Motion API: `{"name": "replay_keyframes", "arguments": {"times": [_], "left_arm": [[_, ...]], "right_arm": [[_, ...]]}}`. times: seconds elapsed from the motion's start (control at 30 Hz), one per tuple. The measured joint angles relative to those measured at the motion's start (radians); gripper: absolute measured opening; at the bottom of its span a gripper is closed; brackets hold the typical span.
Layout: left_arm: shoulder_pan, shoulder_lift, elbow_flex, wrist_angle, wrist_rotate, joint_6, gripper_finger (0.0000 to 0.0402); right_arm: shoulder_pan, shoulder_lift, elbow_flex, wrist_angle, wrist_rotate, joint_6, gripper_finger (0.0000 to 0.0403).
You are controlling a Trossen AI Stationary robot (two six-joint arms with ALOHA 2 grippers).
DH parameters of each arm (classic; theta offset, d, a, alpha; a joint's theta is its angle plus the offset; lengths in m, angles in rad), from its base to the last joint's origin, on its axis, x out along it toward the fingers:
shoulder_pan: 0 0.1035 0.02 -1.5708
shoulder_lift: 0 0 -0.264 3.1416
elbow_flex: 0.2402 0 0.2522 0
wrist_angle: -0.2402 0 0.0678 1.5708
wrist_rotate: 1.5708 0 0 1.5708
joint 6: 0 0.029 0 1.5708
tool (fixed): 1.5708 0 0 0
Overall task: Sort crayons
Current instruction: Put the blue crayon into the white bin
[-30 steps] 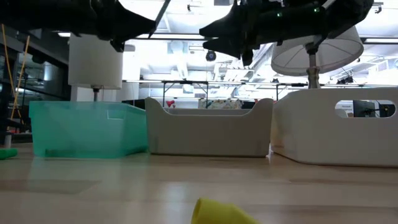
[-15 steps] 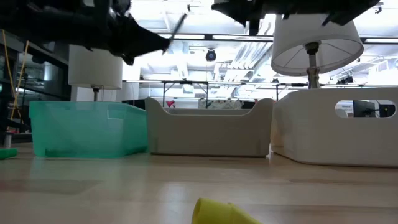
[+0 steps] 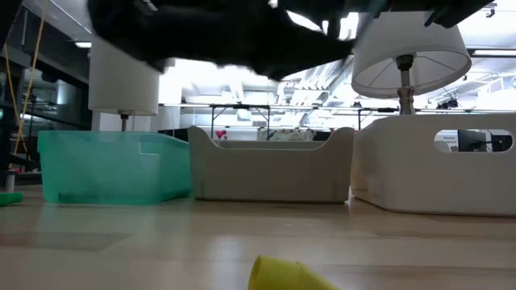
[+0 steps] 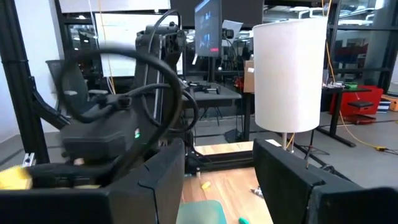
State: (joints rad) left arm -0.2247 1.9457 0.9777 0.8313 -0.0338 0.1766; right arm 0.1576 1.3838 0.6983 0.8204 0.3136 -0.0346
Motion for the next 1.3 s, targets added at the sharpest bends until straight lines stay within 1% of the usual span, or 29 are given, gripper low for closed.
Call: {"name": "replay_keyframes", "arguments": {"times": [0.1, 0.23, 0.33, 0.47, 0.6, 0.77, 0.83, 0.93, 1.03, 1.1, 1.17, 1.2, 1.3], "left_arm": [[0.004, 0.062, 0.117, -0.094, -0.001, 0.065, 0.0], [0.005, 0.121, 0.236, -0.275, -0.005, 0.144, 0.0], [0.004, 0.152, 0.273, -0.33, -0.032, 0.174, 0.0001], [0.004, 0.162, 0.281, -0.313, -0.078, 0.177, 0.0015], [0.004, 0.162, 0.281, -0.314, -0.085, 0.201, 0.0051], [-0.01, 0.155, 0.281, -0.323, -0.093, 0.213, 0.0123], [-0.018, 0.125, 0.28, -0.381, -0.123, 0.224, 0.015], [-0.034, 0.035, 0.28, -0.574, -0.189, 0.251, 0.0179], [-0.039, -0.072, 0.277, -0.809, -0.211, 0.157, 0.0193], [-0.034, -0.153, 0.238, -0.899, -0.202, 0.074, 0.0194], [-0.03, -0.243, 0.152, -0.909, -0.203, 0.006, 0.0193], [-0.03, -0.291, 0.097, -0.884, -0.209, -0.02, 0.0191], [-0.037, -0.457, -0.112, -0.702, -0.233, -0.086, 0.0185]], "right_arm": [[0.008, -0.006, 0.0, -0.006, -0.001, -0.006, 0.0183], [0.028, -0.037, 0.0, -0.021, 0.021, -0.044, 0.0183], [0.045, -0.059, 0.0, -0.044, 0.038, -0.059, 0.0183], [0.061, -0.071, 0.0, -0.055, 0.063, -0.062, 0.0183], [0.068, -0.072, 0.0, -0.057, 0.066, -0.077, 0.0183], [0.068, -0.071, 0.0, -0.059, 0.063, -0.078, 0.0183], [0.068, -0.071, 0.0, -0.06, 0.063, -0.078, 0.0183], [0.068, -0.071, 0.0, -0.061, 0.061, -0.078, 0.0183], [0.068, -0.071, 0.0, -0.062, 0.061, -0.078, 0.0183], [0.068, -0.071, 0.0, -0.061, 0.061, -0.079, 0.0183], [0.068, -0.071, 0.0, -0.061, 0.061, -0.079, 0.0183], [0.068, -0.071, 0.0, -0.06, 0.061, -0.079, 0.0183], [0.068, -0.071, 0.0, -0.064, 0.062, -0.079, 0.0183]]}}
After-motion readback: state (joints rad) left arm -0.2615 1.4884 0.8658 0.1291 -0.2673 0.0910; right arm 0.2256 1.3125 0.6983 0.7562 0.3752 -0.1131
